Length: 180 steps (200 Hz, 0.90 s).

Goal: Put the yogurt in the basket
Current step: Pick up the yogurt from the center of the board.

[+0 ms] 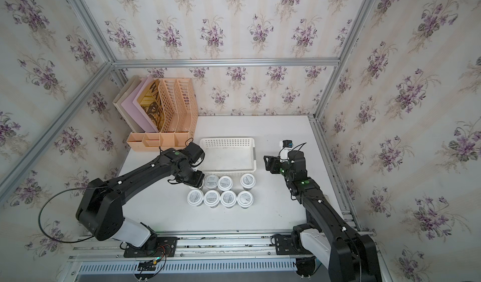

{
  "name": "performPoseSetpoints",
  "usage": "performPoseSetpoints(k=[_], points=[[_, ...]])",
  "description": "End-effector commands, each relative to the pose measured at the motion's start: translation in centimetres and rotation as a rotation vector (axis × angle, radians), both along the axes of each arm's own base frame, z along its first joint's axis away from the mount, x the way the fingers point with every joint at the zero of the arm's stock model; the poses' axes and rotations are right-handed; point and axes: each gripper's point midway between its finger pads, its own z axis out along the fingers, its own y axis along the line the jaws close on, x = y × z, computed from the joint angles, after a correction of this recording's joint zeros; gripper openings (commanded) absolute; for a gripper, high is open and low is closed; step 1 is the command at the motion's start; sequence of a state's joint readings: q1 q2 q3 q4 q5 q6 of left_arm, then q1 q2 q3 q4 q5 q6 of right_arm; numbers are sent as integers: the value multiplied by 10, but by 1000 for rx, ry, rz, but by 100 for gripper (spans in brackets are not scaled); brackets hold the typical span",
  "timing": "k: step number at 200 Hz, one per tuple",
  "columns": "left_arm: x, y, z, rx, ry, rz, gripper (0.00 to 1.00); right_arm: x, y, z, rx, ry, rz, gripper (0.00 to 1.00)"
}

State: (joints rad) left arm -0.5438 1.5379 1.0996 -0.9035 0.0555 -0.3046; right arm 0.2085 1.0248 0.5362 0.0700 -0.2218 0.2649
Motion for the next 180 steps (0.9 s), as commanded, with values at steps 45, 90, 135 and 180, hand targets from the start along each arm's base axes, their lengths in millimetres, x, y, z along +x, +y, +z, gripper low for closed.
performPoseSetpoints(k=[45,90,135,180], points=[[-3,25,1,74,-17,17,68,1,2,2,3,-11,11,79],[4,44,12,57,-54,64,67,1,3,0,4,-5,13,79],[17,47,18,39,-72,84,67,2,3,-2,3,1,15,79],[36,57,43,45,-110,104,68,2,4,-3,4,4,18,79]])
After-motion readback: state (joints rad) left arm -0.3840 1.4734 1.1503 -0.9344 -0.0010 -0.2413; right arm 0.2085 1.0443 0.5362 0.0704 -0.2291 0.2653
